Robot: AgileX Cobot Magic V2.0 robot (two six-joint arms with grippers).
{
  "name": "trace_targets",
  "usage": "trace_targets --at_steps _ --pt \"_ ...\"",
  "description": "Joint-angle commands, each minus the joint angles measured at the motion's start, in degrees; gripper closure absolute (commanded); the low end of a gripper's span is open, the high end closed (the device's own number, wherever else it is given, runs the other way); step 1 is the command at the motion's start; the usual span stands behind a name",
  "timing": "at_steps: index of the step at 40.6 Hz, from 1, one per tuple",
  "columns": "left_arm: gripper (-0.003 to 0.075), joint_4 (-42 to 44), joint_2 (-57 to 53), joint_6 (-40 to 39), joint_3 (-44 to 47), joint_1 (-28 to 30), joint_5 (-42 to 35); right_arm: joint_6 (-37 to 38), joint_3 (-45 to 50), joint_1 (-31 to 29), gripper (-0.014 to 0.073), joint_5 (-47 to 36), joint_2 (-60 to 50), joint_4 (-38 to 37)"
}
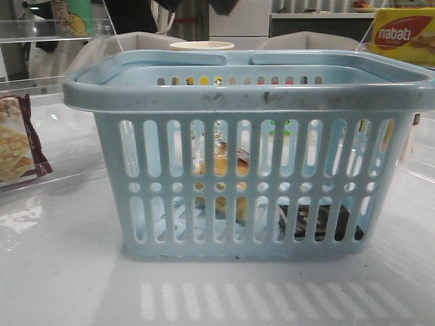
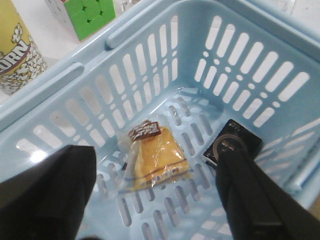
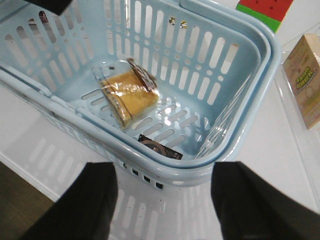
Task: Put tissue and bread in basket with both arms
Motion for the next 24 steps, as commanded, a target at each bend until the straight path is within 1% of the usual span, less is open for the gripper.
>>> trace_targets --at_steps 1,15,18,21,24 --pt "0.0160 -2.58 -7.92 -0.22 2.17 -0.45 -3.04 -0.35 -1.59 -0.03 0.0076 -3.92 -0.29 -0.64" --pt "0.0160 -2.34 -29.04 -0.12 20.79 -0.45 -2.38 -0.35 -1.59 -0.03 0.0076 -3.92 -0.29 -0.64" --pt "0.0160 -0.18 -33.07 -0.78 24.03 -0.45 -1.67 -0.35 -1.59 -0.03 0.0076 -3.92 -0.29 -0.64" --pt "0.0160 3.65 -36.56 -4.97 27.06 -0.45 -0.70 -0.35 -1.59 -0.03 0.0076 -3.92 -0.29 -0.64" --pt "0.0160 9.42 -39.59 -11.00 29.30 -0.31 0.95 -0.35 -1.59 -0.03 0.0076 -3.92 -0.29 -0.64"
